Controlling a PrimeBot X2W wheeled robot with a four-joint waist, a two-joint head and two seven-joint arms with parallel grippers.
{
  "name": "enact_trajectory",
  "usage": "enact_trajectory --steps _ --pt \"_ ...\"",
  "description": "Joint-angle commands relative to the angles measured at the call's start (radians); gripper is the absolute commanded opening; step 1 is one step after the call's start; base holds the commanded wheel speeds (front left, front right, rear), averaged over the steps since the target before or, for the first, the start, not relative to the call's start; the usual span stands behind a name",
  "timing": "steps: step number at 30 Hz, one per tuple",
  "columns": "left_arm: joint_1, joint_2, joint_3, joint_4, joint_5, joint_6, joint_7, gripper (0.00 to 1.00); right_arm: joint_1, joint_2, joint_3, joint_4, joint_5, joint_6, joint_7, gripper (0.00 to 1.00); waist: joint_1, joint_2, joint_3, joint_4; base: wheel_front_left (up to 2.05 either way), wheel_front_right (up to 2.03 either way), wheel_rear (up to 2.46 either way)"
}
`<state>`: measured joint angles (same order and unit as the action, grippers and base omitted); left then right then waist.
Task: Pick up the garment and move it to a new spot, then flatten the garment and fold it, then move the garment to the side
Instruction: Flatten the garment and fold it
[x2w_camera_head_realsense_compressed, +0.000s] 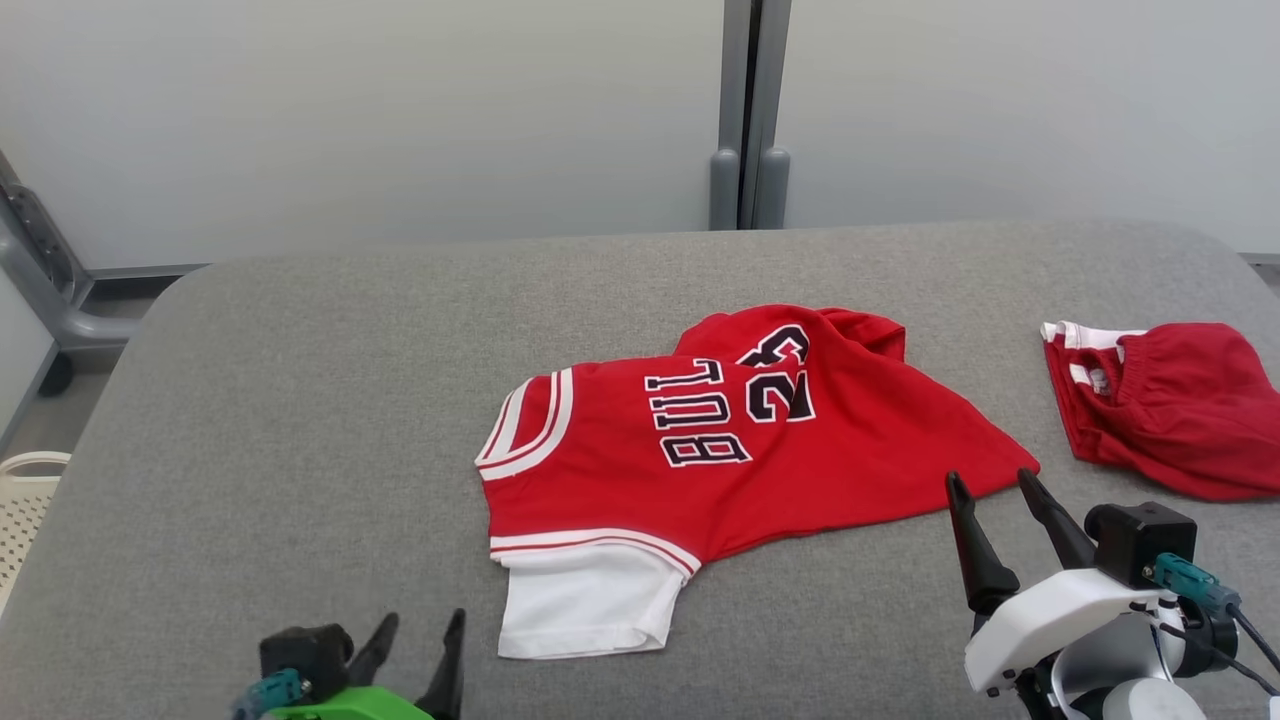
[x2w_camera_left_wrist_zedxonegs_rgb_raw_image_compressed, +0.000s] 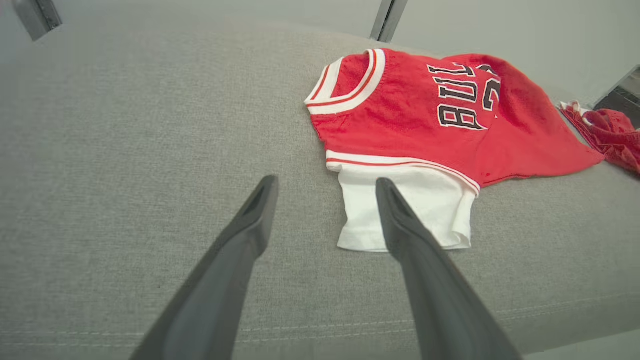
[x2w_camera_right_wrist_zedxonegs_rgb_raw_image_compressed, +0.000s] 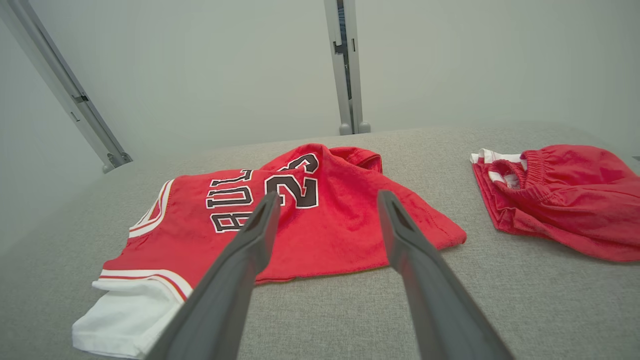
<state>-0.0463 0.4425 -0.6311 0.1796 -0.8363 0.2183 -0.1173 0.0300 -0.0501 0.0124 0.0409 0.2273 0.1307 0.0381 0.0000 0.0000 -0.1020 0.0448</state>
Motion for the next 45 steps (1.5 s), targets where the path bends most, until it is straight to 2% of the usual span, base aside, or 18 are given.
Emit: enact_trajectory --steps 1,7,13,21,30,31,34,35,37,38,45 --pt "-0.008 -0.032 -0.018 0.035 -0.023 -0.020 0.021 1.00 -0.009 -0.001 -0.002 -0.002 0.000 0.000 0.002 1.00 0.0000 0.0000 0.016 -0.012 0.00 0.00 0.00" --pt "-0.043 -0.096 -0.057 0.142 -0.046 -0.072 0.049 1.00 -0.020 -0.001 -0.004 -0.005 -0.006 0.000 0.007 1.00 0.0000 0.0000 0.050 -0.042 0.00 0.00 0.00" --pt "-0.081 -0.139 -0.060 0.253 -0.064 -0.115 0.034 1.00 -0.032 -0.001 -0.003 -0.017 -0.016 0.000 0.017 1.00 0.0000 0.0000 0.084 -0.081 0.00 0.00 0.00" --pt "-0.135 -0.161 -0.040 0.388 -0.073 -0.142 -0.003 1.00 -0.041 -0.001 -0.008 -0.041 -0.028 0.000 0.028 1.00 0.0000 0.0000 0.129 -0.117 0.00 0.00 0.00" --pt "-0.172 -0.184 -0.051 0.474 -0.070 -0.173 -0.011 1.00 -0.047 -0.001 -0.008 -0.054 -0.027 0.000 0.036 1.00 0.0000 0.0000 0.151 -0.128 0.00 0.00 0.00" --pt "-0.175 -0.188 -0.052 0.480 -0.070 -0.176 -0.013 0.94 -0.048 -0.001 -0.009 -0.055 -0.026 0.000 0.036 1.00 0.0000 0.0000 0.153 -0.128 0.00 0.00 0.00" --pt "-0.180 -0.194 -0.058 0.496 -0.067 -0.186 -0.020 0.44 -0.045 -0.001 -0.014 -0.053 -0.024 0.000 0.034 1.00 0.0000 0.0000 0.153 -0.124 0.00 0.00 0.00" --pt "-0.181 -0.195 -0.062 0.498 -0.066 -0.192 -0.020 0.33 -0.044 -0.001 -0.014 -0.052 -0.024 0.000 0.034 1.00 0.0000 0.0000 0.152 -0.123 0.00 0.00 0.00" --pt "-0.183 -0.199 -0.068 0.500 -0.063 -0.200 -0.018 0.03 -0.043 -0.001 -0.016 -0.050 -0.022 0.000 0.033 1.00 0.0000 0.0000 0.151 -0.119 0.00 0.00 0.00" --pt "-0.184 -0.202 -0.069 0.499 -0.066 -0.202 -0.016 0.00 -0.043 -0.001 -0.017 -0.048 -0.021 0.000 0.031 1.00 0.0000 0.0000 0.151 -0.117 0.00 0.00 0.00" --pt "-0.178 -0.216 -0.046 0.468 -0.101 -0.228 -0.040 0.00 -0.061 -0.001 -0.039 -0.014 0.018 0.000 0.049 1.00 0.0000 0.0000 0.149 -0.095 0.00 0.00 0.00"
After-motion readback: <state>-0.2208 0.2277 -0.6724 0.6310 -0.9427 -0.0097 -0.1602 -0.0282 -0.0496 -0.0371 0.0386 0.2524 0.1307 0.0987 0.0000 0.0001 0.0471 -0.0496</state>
